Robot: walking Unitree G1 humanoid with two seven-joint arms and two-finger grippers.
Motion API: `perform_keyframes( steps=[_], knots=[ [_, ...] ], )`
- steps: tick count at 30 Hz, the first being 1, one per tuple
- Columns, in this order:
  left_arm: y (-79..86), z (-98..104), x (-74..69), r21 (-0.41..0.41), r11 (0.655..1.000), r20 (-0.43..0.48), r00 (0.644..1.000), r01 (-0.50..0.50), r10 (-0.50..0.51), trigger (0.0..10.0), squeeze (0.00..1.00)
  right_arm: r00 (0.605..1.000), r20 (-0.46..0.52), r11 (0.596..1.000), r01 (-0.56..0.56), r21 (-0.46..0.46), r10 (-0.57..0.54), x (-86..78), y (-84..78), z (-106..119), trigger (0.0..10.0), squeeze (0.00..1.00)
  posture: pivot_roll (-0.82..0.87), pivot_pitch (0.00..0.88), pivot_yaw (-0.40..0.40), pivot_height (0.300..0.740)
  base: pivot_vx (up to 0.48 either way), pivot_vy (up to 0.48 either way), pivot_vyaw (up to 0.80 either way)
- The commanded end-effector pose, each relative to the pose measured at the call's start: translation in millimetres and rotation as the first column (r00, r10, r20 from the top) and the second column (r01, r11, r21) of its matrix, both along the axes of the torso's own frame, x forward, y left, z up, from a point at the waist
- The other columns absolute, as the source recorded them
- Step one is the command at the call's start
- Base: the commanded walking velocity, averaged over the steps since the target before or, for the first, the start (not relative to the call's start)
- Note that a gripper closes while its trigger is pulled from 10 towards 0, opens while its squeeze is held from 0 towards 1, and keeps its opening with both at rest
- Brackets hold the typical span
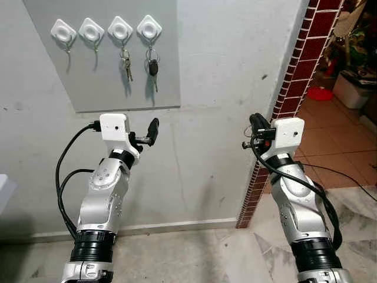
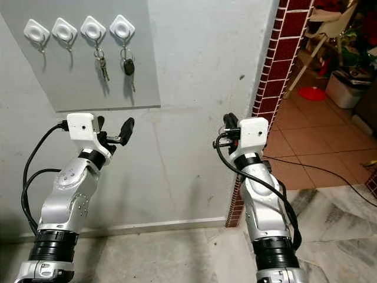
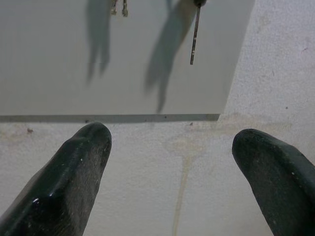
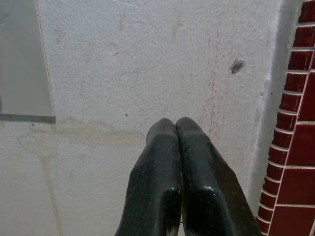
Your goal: Hang keys on a hook
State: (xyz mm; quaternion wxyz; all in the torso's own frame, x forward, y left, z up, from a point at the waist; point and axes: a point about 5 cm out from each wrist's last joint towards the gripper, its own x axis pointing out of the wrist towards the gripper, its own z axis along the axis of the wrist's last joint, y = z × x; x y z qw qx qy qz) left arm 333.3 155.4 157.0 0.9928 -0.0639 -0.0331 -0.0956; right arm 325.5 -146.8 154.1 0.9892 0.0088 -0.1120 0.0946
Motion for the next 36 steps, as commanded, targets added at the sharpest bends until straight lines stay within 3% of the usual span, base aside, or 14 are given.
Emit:
perform_keyframes(
  steps=[1,9,36],
  knots=[
    [4.3,3.9,2.8,0.000,1.000,-0.001,1.000,-0.004,0.004,10.0,0.00,1.000,-0.002,1.000,0.009,0.015,-0.009,-0.6,0.1,-1.5,10.0,0.00,-0.01,0.000,0.070,0.740,0.000,0.000,0.00],
    [4.6,2.2,2.0,-0.028,0.999,-0.012,1.000,-0.016,0.016,10.0,0.00,1.000,-0.003,1.000,0.001,0.010,-0.001,0.0,0.6,-1.6,10.0,0.00,0.00,0.000,0.056,0.740,0.000,0.156,0.00],
    [3.5,2.3,2.9,-0.044,0.999,-0.015,1.000,-0.021,0.020,10.0,0.00,1.000,-0.009,1.000,-0.017,0.011,0.017,0.6,3.5,-1.6,10.0,0.00,0.00,0.000,0.047,0.740,0.000,0.388,0.00]
  ],
)
